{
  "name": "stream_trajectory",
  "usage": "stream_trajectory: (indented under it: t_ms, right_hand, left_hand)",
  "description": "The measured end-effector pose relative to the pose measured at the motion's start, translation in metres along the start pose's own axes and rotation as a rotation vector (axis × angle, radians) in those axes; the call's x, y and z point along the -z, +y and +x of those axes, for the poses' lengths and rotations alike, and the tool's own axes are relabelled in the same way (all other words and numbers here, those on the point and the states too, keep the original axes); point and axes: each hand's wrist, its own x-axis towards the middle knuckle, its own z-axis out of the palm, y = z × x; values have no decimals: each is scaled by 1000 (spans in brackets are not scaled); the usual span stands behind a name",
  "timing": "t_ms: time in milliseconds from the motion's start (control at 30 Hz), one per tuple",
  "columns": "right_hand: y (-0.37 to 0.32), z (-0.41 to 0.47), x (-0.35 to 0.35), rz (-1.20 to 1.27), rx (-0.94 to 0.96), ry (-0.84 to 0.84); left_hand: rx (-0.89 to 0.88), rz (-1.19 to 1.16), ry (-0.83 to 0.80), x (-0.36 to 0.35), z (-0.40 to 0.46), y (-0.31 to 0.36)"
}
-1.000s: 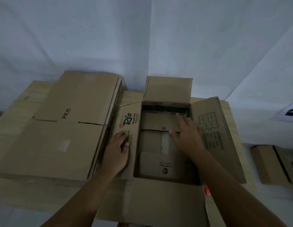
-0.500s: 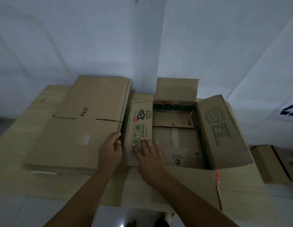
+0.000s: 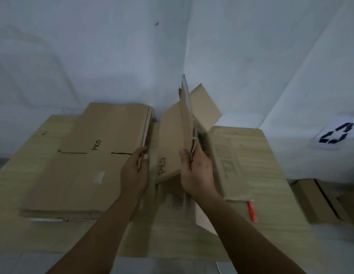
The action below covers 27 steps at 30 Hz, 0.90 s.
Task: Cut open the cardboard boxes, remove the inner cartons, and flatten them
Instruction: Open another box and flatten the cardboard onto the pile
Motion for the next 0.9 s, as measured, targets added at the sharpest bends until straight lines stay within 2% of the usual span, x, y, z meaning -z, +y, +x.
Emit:
stream_trajectory:
  t_ms: [167, 233, 367, 433, 500, 567, 600, 667, 767, 833, 900]
  right_hand:
    - [22, 3, 31, 91, -249, 211]
    - [39, 0, 46, 169, -350, 285]
    - [70, -8, 82, 331, -473, 450]
    - [86, -10, 96, 325, -587, 450]
    - [99, -10, 107, 240, -707, 408]
    - [109, -10, 113, 30, -734, 334]
    - [111, -9, 115, -105, -697, 285]
    - [107, -5, 115, -330, -507, 202]
    - [88, 6, 100, -475, -180, -54]
    - [80, 11, 84, -545, -88, -245]
    - [78, 13, 72, -637, -77, -369]
  left_hand:
    - [-145, 74, -260, -38, 6, 28]
    - [-152, 94, -346, -54, 2, 30]
    - [-147, 124, -378, -81, -7, 38]
    - [-168, 176, -374, -92, -11, 45]
    - [-173, 195, -372, -98, -14, 47]
    - [-157, 200, -376, -100, -14, 45]
    - [-144, 197, -377, -100, -13, 45]
    - [-114, 195, -370, -101, -13, 46]
    - [-94, 193, -356, -102, -14, 47]
    - [-83, 150, -335, -101, -16, 44]
    - [-31, 89, -296, -97, -18, 39]
